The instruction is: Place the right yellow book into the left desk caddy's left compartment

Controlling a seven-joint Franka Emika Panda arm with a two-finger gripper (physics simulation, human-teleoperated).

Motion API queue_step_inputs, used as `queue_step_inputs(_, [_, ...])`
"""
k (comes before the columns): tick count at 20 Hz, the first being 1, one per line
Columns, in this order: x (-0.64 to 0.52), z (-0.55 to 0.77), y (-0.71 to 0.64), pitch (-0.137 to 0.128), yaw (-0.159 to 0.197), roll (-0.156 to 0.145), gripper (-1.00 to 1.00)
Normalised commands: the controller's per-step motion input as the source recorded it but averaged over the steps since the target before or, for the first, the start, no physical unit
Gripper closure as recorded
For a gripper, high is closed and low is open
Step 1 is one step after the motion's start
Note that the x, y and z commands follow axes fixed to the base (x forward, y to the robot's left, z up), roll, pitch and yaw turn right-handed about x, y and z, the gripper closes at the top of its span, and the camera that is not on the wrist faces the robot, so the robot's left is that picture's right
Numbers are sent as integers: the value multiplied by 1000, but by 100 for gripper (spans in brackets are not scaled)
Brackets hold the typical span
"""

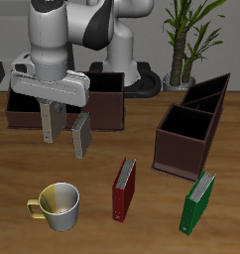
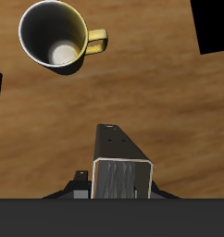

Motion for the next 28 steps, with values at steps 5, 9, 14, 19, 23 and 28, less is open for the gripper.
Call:
queue_step_inputs(5, [-312,759,669,-80,41,52,100])
queue_step_inputs(9, [-221,501,468,-57,16,28,100])
queue_step_inputs(14, [-181,260,300,-15,-17,4,100])
queue_step_inputs(19, [-281,174,277,-24,-15,-17,100])
queue_step_inputs(23, [-359,97,295,-28,-9,7,100])
queue_step_inputs(28, [-294,12,243,-6,-28,26,100])
